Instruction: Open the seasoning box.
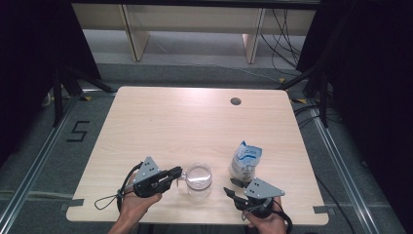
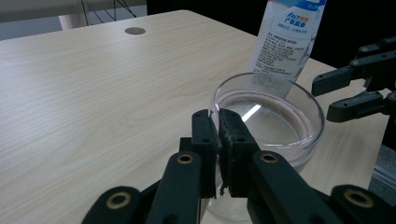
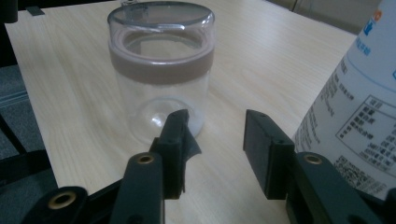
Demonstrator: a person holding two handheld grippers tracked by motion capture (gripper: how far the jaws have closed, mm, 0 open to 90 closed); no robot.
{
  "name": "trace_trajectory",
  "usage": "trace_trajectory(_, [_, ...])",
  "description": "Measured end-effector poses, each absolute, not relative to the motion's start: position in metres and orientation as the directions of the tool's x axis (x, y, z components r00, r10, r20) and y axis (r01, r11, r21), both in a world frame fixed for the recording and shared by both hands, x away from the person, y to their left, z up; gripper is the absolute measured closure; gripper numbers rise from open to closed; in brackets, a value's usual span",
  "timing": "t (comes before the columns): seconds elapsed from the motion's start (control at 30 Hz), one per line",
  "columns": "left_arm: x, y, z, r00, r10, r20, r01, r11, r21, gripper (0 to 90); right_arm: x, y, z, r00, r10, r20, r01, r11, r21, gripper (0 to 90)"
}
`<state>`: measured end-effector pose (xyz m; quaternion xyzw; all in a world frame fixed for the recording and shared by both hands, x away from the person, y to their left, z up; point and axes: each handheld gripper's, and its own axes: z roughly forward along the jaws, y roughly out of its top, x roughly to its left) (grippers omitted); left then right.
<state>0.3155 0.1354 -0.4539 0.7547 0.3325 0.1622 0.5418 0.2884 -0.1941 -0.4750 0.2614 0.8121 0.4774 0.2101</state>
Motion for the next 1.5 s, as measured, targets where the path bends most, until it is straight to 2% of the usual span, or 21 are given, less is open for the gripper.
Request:
trace_trajectory(0.6, [0.316, 0.135, -0.455, 0.727, 0.676, -0.116, 0.317, -0.180, 0.931, 84.9, 0.293, -0.178, -0.473, -0.783, 0.613, -0.104, 0.199, 0.406, 0.892, 70.7])
trace_trajectory(0.97, [0.316, 0.136, -0.456, 0.725, 0.678, -0.121, 0.322, -0.179, 0.929, 85.1, 0.292, -0.172, -0.470, -0.796, 0.595, -0.116, 0.179, 0.413, 0.893, 78.9])
trace_trajectory(1.5, [0.315, 0.136, -0.456, 0.720, 0.686, -0.108, 0.318, -0.187, 0.929, 85.7, 0.293, -0.166, -0.469, -0.806, 0.580, -0.115, 0.169, 0.412, 0.896, 84.0])
